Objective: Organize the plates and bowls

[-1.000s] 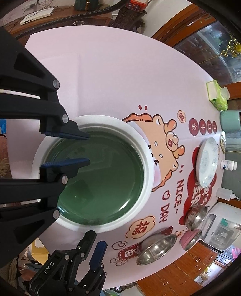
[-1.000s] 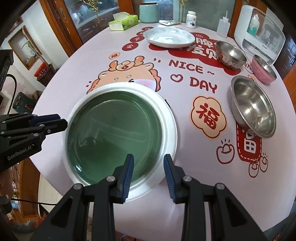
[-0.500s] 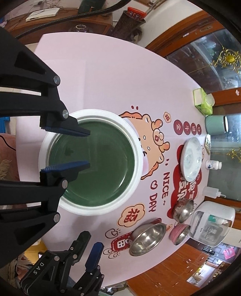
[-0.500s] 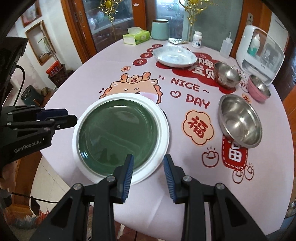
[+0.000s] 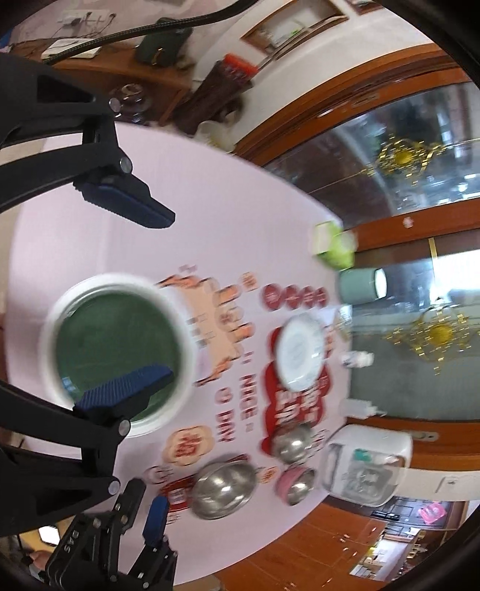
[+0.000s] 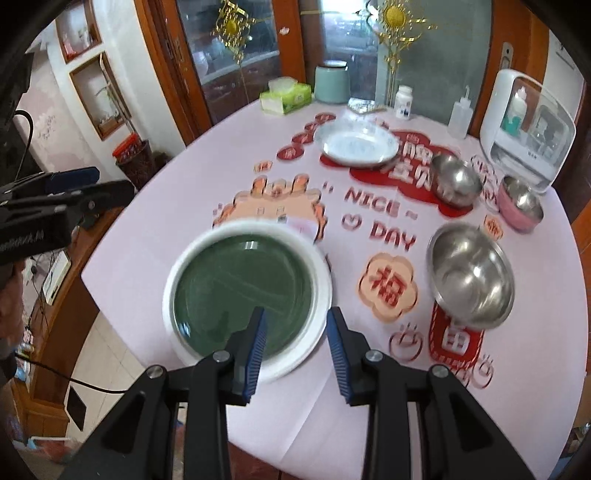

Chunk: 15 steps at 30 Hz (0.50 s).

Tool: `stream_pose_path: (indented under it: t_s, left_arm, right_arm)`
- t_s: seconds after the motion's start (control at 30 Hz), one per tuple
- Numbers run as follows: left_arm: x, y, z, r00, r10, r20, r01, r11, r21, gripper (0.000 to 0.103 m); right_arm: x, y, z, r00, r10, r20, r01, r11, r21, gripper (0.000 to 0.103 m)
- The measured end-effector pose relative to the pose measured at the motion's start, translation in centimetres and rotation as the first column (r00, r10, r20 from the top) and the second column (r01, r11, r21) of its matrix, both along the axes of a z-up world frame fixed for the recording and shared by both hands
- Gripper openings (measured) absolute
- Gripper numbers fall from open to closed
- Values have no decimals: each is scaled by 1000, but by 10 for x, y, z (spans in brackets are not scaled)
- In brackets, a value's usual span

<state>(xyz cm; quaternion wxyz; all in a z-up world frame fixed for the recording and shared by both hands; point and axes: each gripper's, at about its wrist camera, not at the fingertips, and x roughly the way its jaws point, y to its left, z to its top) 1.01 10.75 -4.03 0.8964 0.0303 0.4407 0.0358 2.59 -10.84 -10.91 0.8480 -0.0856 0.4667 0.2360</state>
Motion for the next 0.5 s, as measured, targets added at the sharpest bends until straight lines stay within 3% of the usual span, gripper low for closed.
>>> stream_pose_path:
  t_s: [0.13, 0.27, 0.37, 0.5]
  left_arm:
    - [35, 9, 28, 999, -8, 52, 6, 1000, 25, 79]
    - [78, 14, 54, 996, -33, 85, 29, 998, 46, 79]
    - [113, 16, 70, 994, -57, 93, 52, 997, 57, 79]
    - [163, 14, 81, 990, -91, 107, 82, 993, 86, 80]
  right_arm:
    - [33, -5, 36, 998, -26, 49, 26, 1000, 8, 34]
    - [71, -15, 78, 991, -67, 112, 63, 997, 33, 48]
    - [109, -20, 107, 982, -110, 153, 102, 993, 59, 51]
    - [161, -20, 123, 972, -163, 167, 152, 986, 74, 52]
